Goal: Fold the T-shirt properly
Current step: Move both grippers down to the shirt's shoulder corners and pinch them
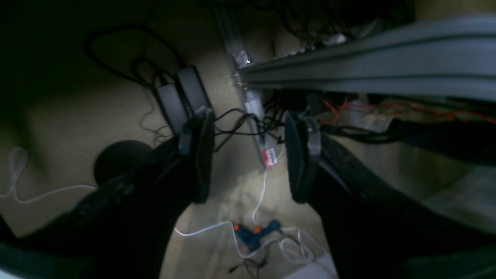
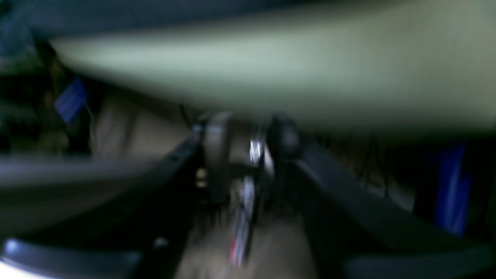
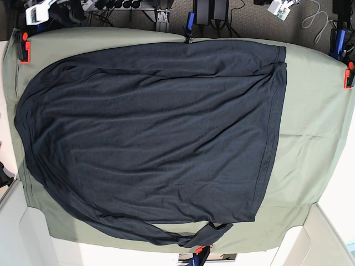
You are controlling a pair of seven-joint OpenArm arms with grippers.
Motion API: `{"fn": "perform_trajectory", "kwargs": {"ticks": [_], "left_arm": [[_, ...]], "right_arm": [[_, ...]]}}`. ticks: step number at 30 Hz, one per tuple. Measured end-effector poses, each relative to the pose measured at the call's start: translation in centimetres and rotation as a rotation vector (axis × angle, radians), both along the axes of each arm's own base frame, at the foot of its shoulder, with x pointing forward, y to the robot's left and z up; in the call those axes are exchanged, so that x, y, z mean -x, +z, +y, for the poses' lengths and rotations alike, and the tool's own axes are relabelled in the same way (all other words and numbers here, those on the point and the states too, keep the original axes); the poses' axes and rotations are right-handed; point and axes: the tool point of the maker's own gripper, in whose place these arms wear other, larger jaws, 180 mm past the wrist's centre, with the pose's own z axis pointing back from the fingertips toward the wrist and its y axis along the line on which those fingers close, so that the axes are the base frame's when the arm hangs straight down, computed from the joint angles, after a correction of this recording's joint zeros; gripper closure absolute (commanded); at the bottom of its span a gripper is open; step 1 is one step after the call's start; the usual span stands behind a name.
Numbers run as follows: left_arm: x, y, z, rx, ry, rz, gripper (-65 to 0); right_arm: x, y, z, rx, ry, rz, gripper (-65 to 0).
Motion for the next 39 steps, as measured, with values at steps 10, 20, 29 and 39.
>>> {"fn": "perform_trajectory", "kwargs": {"ticks": [10, 20, 29, 39], "left_arm": [[-1.7, 2.8, 2.1, -0.028, 0.029, -0.073, -32.0], [-5.0, 6.3, 4.3, -0.027, 0.108, -0.197, -37.0], [-6.3, 7.3, 4.6, -0.01, 0.113, -0.233, -41.1], [-11.5, 7.6, 5.2, -0.034, 0.052, -0.326, -41.1]], "right_arm": [[-6.6, 2.3, -3.3, 0.058, -0.116, -0.151, -35.1], [-9.6, -0.2, -9.2, 0.11, -0.322, -0.121, -35.1], [-11.8, -1.5, -10.9, 0.104, -0.377, -0.13, -35.1], [-12.3, -1.5, -11.1, 0.123, -0.375, -0.135, -35.1]]}}
